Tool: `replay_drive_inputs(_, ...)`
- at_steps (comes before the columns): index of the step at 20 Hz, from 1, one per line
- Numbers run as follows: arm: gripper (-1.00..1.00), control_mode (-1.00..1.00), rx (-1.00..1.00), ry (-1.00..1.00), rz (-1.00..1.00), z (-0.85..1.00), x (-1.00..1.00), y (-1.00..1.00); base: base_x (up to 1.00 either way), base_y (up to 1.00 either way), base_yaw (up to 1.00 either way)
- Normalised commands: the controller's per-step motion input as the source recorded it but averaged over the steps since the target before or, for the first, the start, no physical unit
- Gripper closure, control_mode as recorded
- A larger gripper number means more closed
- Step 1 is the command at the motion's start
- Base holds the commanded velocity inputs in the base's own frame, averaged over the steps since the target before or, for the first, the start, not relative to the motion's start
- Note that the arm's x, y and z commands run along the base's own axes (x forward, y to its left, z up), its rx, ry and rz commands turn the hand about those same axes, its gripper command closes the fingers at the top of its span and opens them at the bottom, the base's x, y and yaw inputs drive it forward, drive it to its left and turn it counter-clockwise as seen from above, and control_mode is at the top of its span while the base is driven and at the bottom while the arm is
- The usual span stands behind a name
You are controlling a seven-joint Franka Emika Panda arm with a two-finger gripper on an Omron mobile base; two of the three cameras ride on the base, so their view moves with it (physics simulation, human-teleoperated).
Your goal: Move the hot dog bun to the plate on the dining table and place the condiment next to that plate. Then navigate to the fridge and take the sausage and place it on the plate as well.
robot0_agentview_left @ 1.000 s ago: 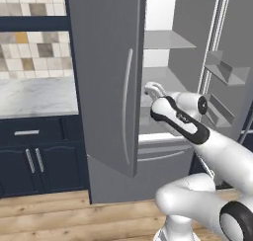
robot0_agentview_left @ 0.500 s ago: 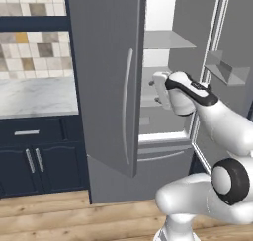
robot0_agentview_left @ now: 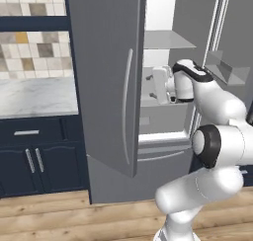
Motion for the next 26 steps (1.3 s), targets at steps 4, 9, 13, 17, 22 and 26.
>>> replay_drive_inputs(4, -1.0, -1.0, 0.07, 0.0, 0.16, 0.0, 0.0, 0.28, 0.0, 0.0, 0.0)
replay_drive_inputs(9, -1.0, -1.0, 0.02, 0.0, 0.13, 0.0, -0.01, 0.41, 0.0, 0.0, 0.0)
replay_drive_inputs(13, -1.0, -1.0, 0.0, 0.0, 0.11, 0.0, -0.16, 0.54, 0.0, 0.0, 0.0)
replay_drive_inputs(17, -1.0, -1.0, 0.0, 0.0, 0.07, 0.03, -0.26, 0.63, 0.0, 0.0, 0.0)
replay_drive_inputs(22, -1.0, -1.0, 0.0, 0.0, 0.02, 0.02, -0.33, 0.72, 0.0, 0.0, 0.0)
replay_drive_inputs(26, -1.0, -1.0, 0.0, 0.0, 0.0, 0.0, -0.3, 0.87, 0.0, 0.0, 0.0)
